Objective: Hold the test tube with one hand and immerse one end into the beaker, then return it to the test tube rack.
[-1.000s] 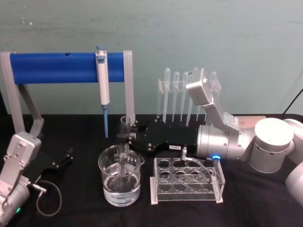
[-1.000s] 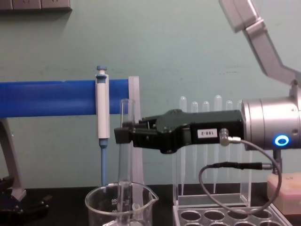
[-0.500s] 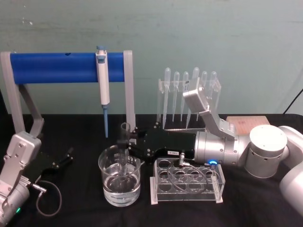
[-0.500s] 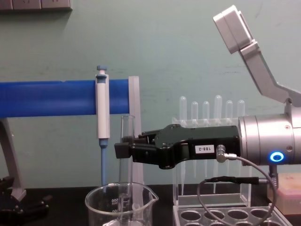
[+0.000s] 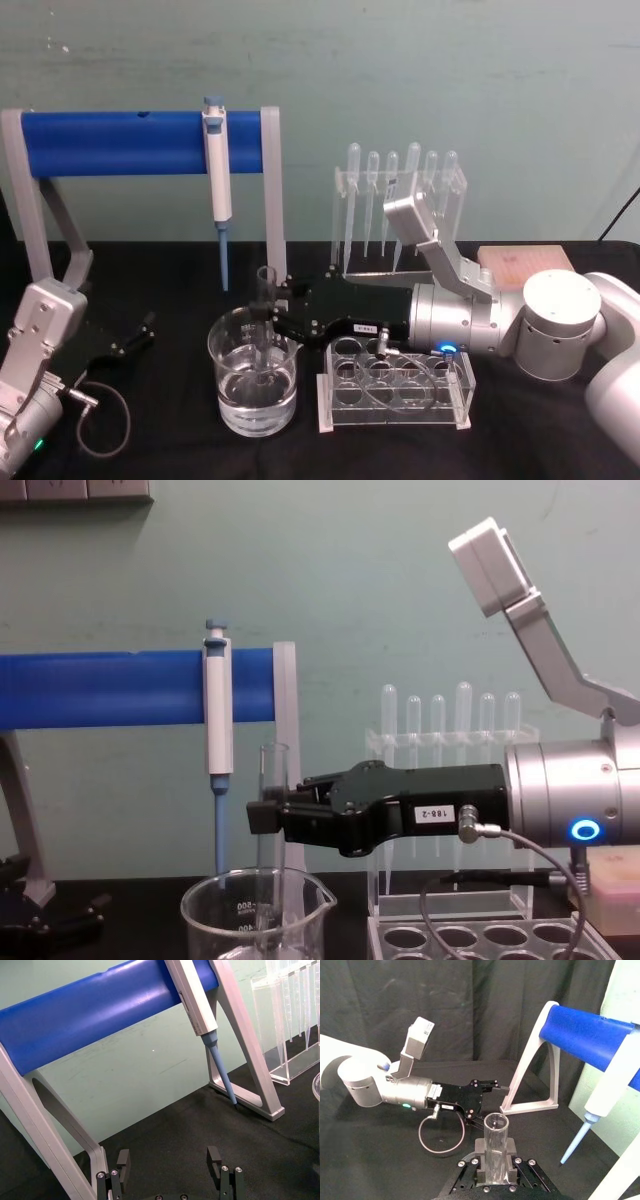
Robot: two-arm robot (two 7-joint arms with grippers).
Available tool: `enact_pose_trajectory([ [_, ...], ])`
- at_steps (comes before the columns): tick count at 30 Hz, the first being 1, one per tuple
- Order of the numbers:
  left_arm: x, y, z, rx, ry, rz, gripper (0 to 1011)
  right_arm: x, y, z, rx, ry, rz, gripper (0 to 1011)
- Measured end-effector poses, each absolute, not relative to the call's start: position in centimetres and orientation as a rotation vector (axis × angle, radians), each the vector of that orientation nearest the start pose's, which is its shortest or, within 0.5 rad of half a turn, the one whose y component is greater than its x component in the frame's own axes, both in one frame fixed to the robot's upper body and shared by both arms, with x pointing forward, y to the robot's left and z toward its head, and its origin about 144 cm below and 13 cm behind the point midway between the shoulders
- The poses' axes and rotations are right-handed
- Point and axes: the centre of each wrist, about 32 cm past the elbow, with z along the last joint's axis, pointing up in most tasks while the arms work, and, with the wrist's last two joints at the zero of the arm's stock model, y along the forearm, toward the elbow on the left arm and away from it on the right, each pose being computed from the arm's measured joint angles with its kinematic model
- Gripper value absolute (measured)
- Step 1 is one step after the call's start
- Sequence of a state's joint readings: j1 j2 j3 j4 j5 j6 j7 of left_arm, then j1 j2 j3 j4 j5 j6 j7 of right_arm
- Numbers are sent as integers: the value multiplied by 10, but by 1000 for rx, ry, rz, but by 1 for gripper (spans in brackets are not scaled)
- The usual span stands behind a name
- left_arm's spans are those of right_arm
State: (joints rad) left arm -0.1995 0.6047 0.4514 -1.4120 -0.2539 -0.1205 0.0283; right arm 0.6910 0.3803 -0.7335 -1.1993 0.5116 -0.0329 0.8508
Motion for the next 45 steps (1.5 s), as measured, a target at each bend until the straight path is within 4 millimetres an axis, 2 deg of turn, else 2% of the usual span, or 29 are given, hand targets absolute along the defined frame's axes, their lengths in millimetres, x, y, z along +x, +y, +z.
enact_pose_trajectory([
  [16,489,310,1140,304,-285,1248,1000,600,-191,1224,-134,-119,-257,224],
  [45,489,310,1140,305,-285,1248,1000,600,-191,1225,-133,-120,-256,224],
])
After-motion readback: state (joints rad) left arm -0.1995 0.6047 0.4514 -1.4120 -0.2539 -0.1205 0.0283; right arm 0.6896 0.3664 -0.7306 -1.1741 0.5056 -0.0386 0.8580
